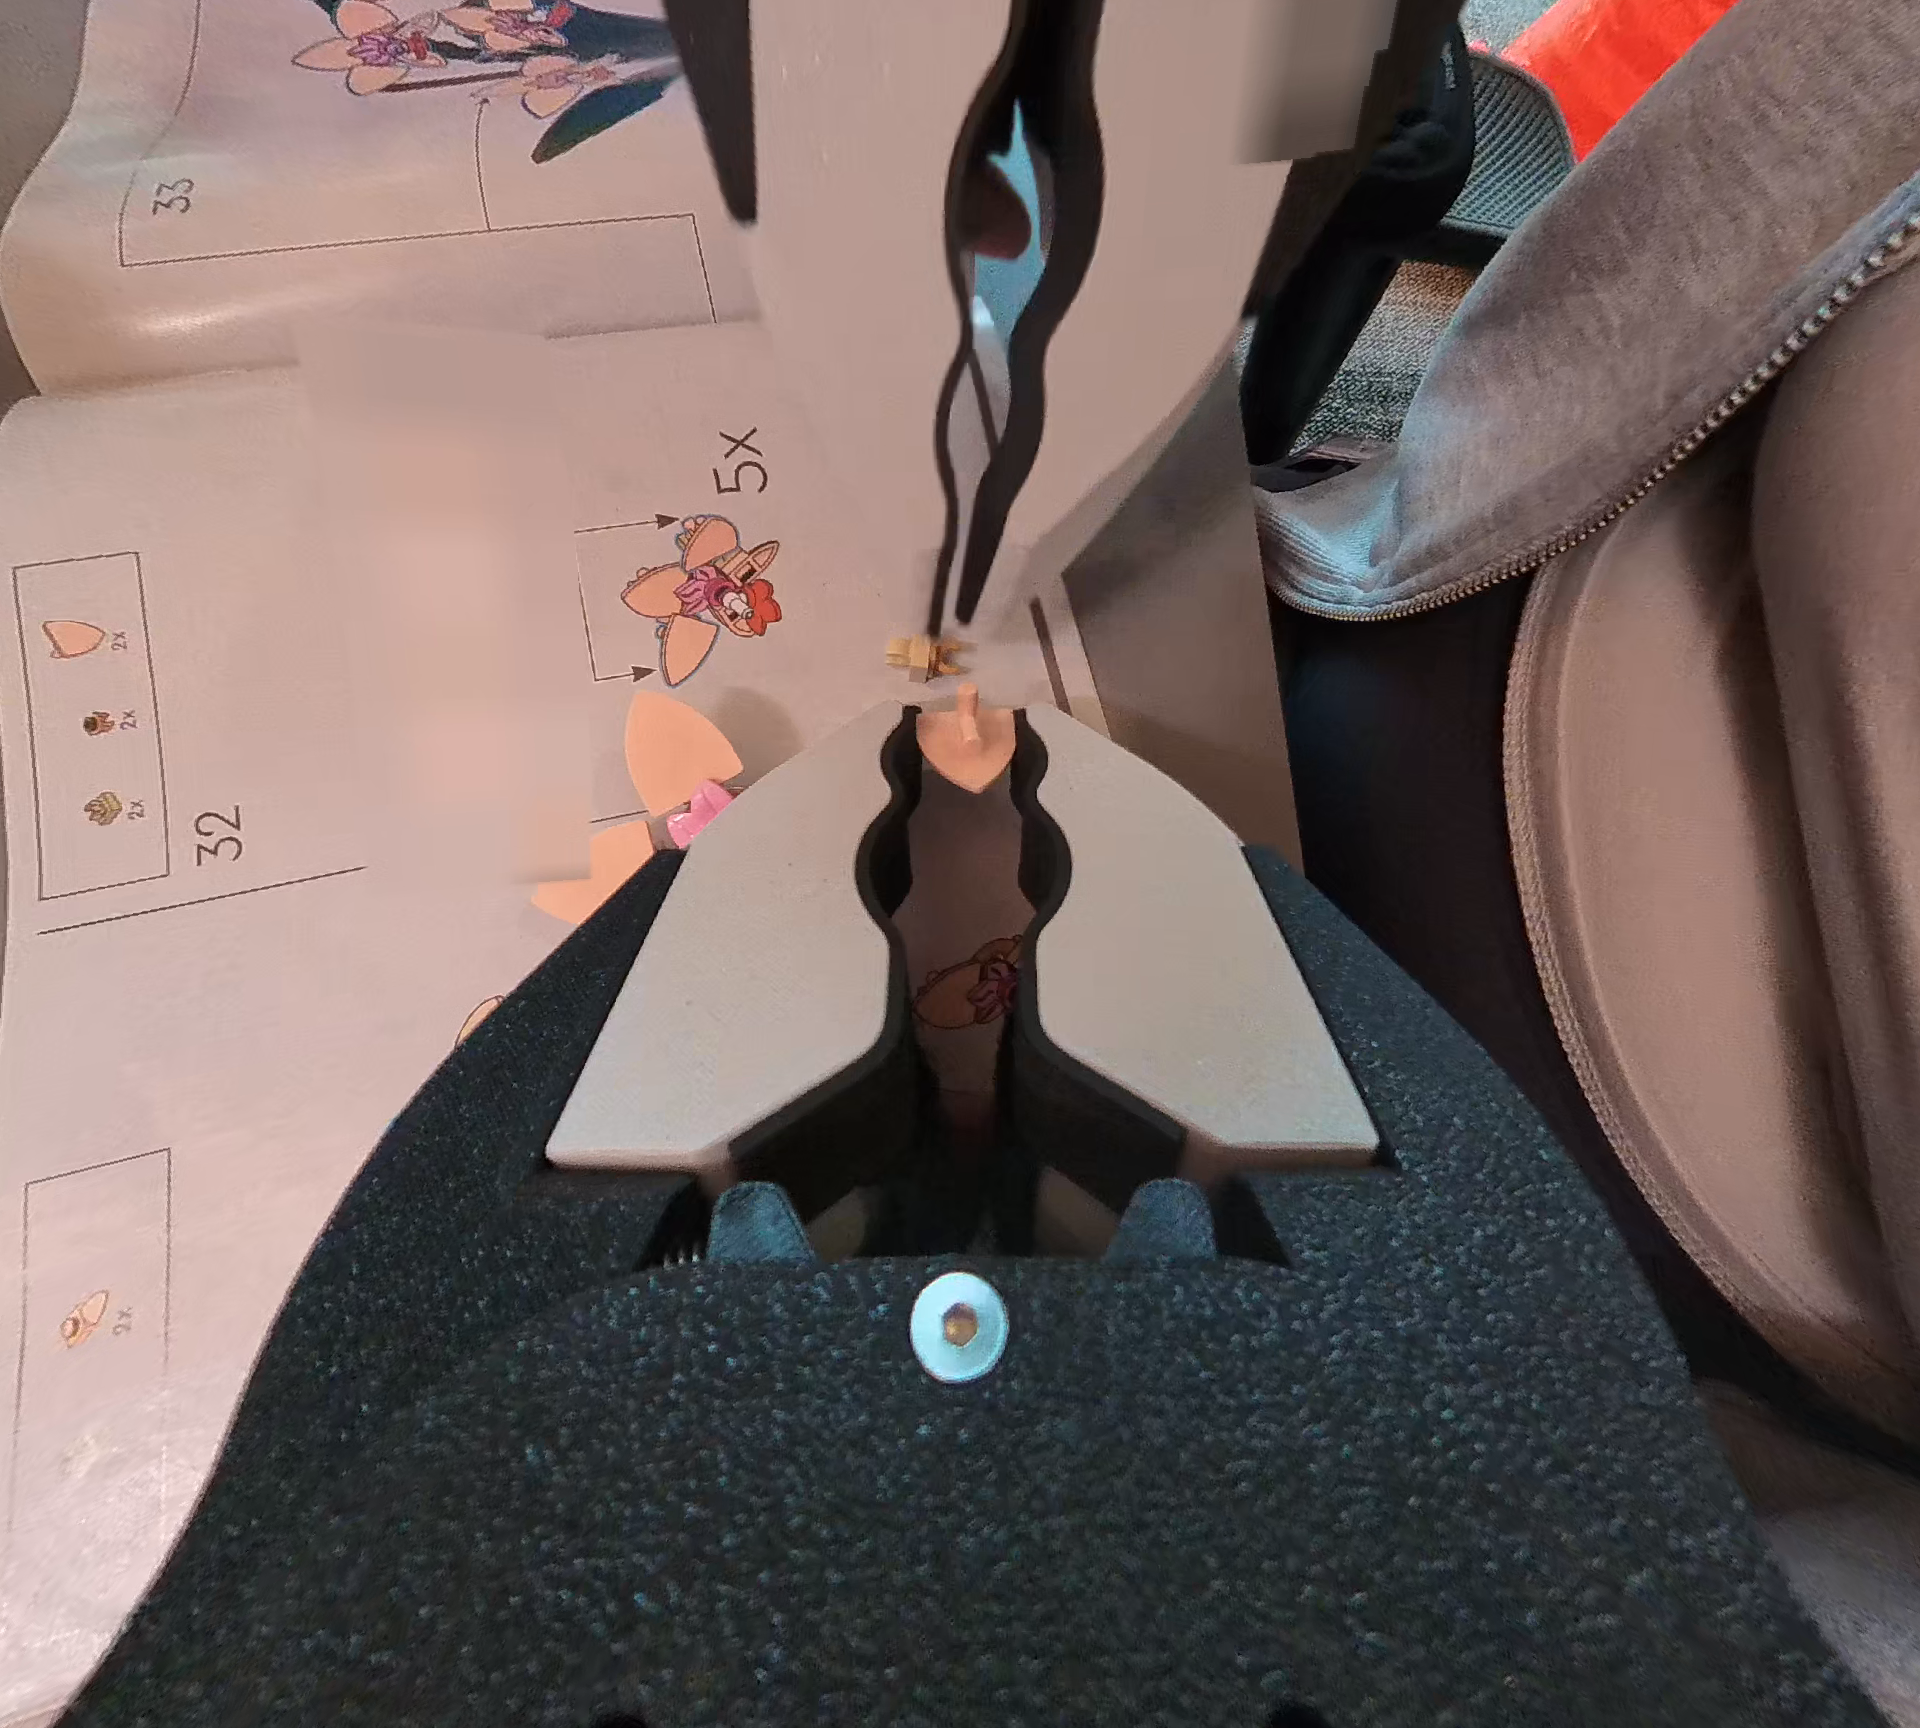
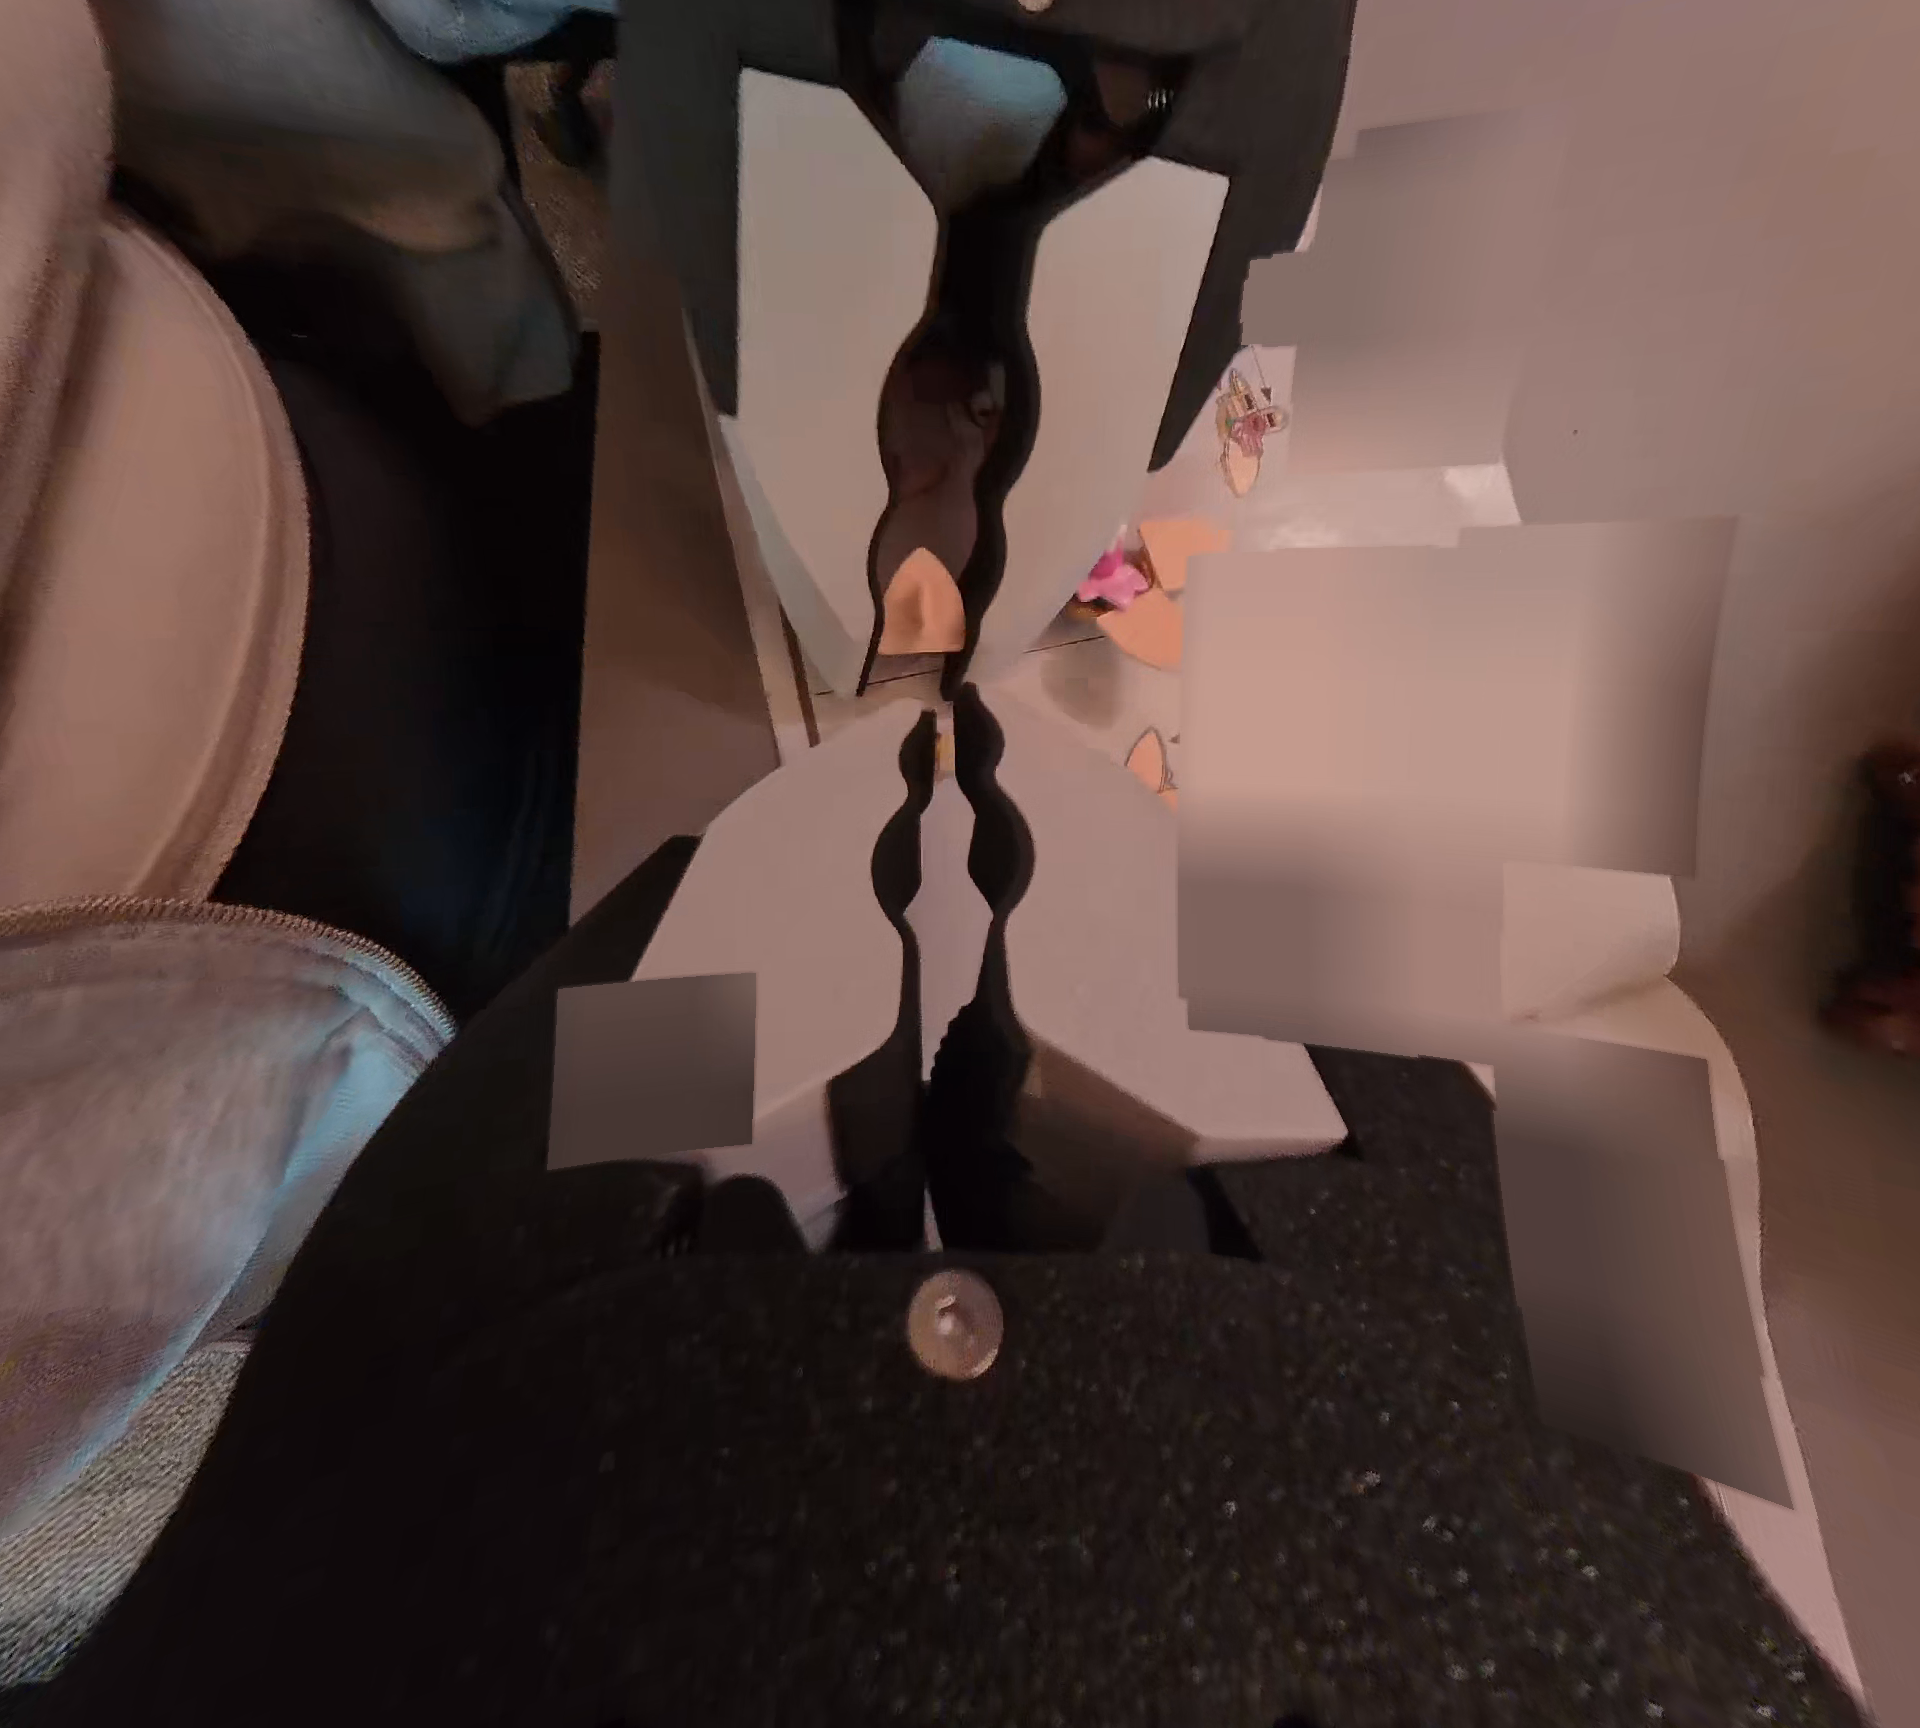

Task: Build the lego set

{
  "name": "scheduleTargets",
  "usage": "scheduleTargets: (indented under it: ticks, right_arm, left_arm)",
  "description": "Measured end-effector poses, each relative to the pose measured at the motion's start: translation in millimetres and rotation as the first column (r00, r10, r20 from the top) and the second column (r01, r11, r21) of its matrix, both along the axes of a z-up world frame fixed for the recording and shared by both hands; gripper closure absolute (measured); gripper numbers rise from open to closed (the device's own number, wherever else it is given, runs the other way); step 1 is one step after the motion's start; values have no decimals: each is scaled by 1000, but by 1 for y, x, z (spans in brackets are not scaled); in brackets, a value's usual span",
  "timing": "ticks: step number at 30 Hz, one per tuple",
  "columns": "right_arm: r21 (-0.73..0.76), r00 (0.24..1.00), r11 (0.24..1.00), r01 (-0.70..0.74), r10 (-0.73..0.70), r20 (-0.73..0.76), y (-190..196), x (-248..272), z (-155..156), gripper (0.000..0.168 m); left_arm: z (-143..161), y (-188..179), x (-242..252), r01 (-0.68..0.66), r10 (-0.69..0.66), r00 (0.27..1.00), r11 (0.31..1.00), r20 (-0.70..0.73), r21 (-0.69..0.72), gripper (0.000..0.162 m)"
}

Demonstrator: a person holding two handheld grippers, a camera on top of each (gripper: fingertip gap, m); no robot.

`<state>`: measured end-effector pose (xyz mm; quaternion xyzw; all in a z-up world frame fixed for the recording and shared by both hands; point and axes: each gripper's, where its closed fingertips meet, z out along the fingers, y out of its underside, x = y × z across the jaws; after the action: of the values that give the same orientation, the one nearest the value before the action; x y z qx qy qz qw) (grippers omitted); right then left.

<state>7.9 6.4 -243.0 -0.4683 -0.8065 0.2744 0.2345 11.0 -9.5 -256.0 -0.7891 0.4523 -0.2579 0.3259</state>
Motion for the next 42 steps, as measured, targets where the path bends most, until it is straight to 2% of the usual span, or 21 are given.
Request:
scheduleTargets:
  ticks: [4,13,19,24,28,32,34,38,40,42]
  right_arm:
    - [-9,998,1000,6,-5,63,0,1,-16,166]
    - [5,996,996,93,-93,3,26,39,-13,166]
    - [67,969,967,246,-246,-14,52,60,-6,163]
    - [64,930,930,361,-365,48,53,74,-4,161]
    - [92,918,919,383,-390,68,52,74,-10,152]
    - [39,833,845,534,-533,148,54,71,-9,156]
    - [13,785,799,601,-593,180,49,71,-9,150]
    - [7,734,748,664,-653,190,54,70,-18,153]
    - [-4,733,743,669,-659,167,58,67,-17,157]
    - [18,799,808,589,-585,138,57,64,-14,159]
  left_arm:
    - [0,0,0,0,0,1000,1000,-1,2,146]
    - [0,0,0,0,0,1000,1000,3,-4,146]
    - [0,0,0,0,0,1000,1000,3,-4,146]
    - [0,0,0,0,0,1000,1000,4,-4,146]
    - [0,0,0,0,0,1000,1000,4,-5,146]
    - [0,0,0,-1,1,1000,1000,5,-6,146]
    - [0,0,0,0,0,1000,1000,6,-7,146]
    - [0,0,0,0,0,1000,1000,5,-6,146]
    - [0,0,0,0,0,1000,1000,3,-4,146]
    - [0,0,0,0,0,1000,1000,4,-4,146]
